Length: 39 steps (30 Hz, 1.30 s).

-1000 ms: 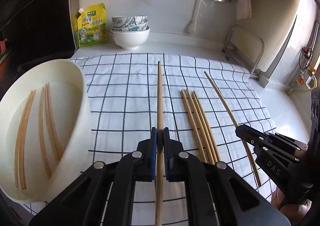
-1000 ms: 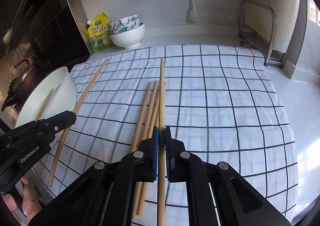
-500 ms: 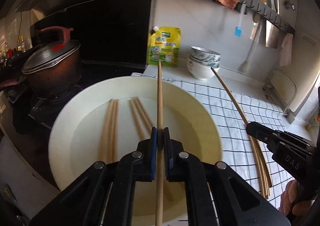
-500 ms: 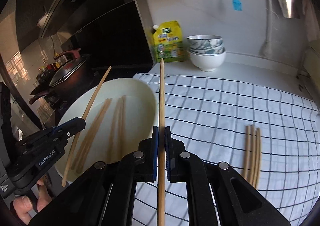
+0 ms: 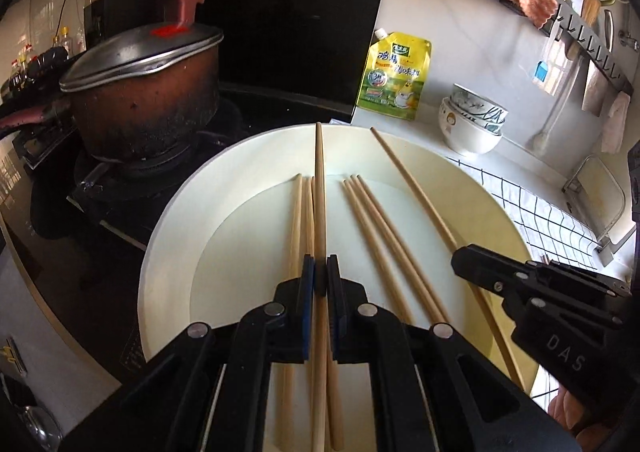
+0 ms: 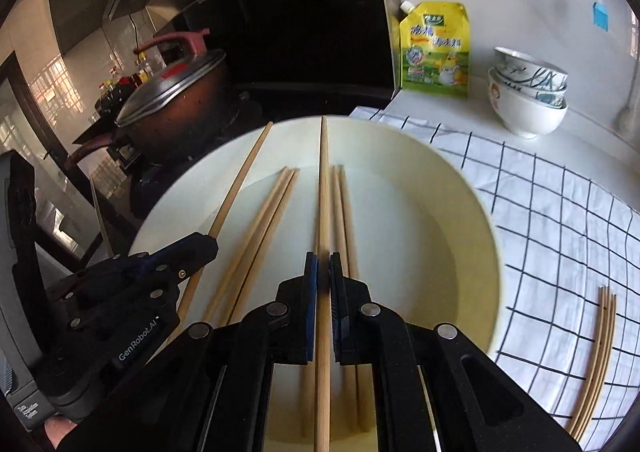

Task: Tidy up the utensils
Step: 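Carry both chopsticks into the basin and open both tools to release, then move both open tools back over the remaining chopsticks on the cloth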

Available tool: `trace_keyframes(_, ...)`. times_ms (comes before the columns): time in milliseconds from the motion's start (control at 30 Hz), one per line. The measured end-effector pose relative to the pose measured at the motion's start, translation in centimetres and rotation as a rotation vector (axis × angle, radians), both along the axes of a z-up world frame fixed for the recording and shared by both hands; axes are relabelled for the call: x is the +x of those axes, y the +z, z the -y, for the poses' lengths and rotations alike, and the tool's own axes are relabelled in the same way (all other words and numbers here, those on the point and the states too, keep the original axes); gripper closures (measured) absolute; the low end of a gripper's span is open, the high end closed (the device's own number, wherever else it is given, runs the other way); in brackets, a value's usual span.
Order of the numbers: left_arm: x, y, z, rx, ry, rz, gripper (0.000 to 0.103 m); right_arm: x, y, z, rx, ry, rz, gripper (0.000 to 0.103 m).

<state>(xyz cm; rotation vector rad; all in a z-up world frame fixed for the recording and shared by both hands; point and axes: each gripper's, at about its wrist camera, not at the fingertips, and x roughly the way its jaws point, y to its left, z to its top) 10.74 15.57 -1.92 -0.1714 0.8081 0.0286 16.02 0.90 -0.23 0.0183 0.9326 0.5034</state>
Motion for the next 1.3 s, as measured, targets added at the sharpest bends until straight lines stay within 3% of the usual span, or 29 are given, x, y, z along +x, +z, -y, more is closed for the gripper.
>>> trace_keyframes(233,0.5,-1.4,-0.6,-0.024,0.004,-0.031,0.095,0.2,-1.3,-0.5,-0.021,-0.006,-0.033,0.097)
trace_keyframes(300,0.3,-1.5,-0.7,-0.024,0.015,-0.029,0.089,0.1,-1.4,-0.2,-0.015,-0.007,-0.031,0.095)
trace_keyframes(400,-0.2,-1.1,-0.9,-0.021,0.033,-0.012,0.063,-0.2,-1.2,0.1,-0.022,-0.019,-0.018,0.092)
trace_keyframes(433,-0.3,-1.0,-0.9,-0.020,0.036,-0.004,0.062,-0.3,-1.2,0.2,-0.022,-0.023,-0.017,0.092)
trace_keyframes(1167,-3.9,1.2,2.5,-0.013,0.002,0.035,0.062,-4.8,1.8,4.6,0.005,-0.071,0.050,0.092)
trace_keyframes(1300,-4.4,1.5,4.0,-0.009,-0.019,0.040,0.057,-5.8,2.1,6.5,0.009,-0.094,0.059,0.092)
